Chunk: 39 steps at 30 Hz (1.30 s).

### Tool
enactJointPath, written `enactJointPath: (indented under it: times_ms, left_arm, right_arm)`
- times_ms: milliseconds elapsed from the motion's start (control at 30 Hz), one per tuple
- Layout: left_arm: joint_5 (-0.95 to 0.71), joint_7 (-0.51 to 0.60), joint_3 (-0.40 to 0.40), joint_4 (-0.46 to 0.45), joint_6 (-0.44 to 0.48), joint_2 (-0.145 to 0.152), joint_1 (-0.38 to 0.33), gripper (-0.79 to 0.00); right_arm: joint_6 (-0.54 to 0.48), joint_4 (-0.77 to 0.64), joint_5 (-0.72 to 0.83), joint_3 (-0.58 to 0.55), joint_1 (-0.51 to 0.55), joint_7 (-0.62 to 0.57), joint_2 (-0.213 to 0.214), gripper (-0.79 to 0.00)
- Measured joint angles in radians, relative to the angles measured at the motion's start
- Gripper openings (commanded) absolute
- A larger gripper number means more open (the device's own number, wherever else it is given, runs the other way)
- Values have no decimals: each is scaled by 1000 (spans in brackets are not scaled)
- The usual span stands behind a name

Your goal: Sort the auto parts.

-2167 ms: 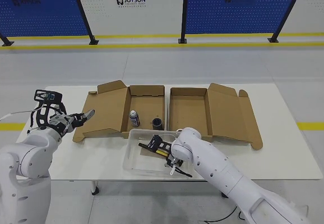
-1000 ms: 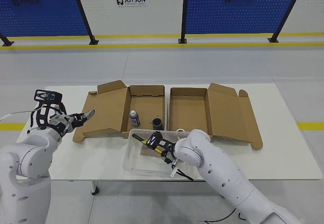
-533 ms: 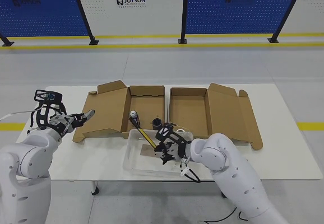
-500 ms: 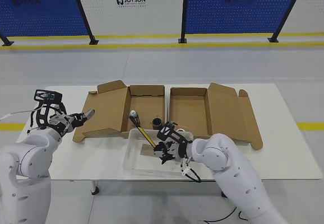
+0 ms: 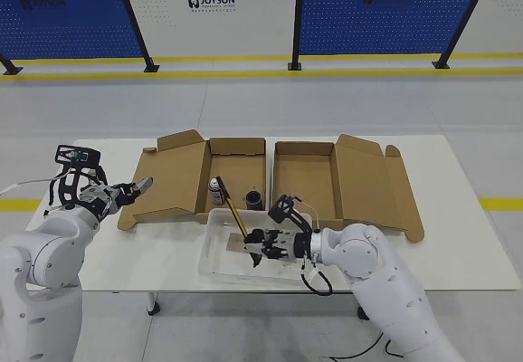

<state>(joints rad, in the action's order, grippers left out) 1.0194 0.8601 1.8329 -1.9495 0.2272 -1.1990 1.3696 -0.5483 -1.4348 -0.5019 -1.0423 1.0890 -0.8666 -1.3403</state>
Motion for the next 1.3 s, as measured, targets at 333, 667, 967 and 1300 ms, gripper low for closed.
enactJointPath:
  times_ms: [333,667,967,1300]
  left_arm:
    - [0,0,0,0,0,0,0,0]
    - [0,0,0,0,0,0,0,0]
    - [0,0,0,0,0,0,0,0]
    - [0,0,0,0,0,0,0,0]
  right_arm:
    - [13,0,-2,20,-11,23,6,-785]
    - [47,-31,-44,-2,-28,96,17,-785]
    - [248,-114,-218,-85,-24,266,30,-785]
    - [577,-106,-375,-92,-11,408,20,-785]
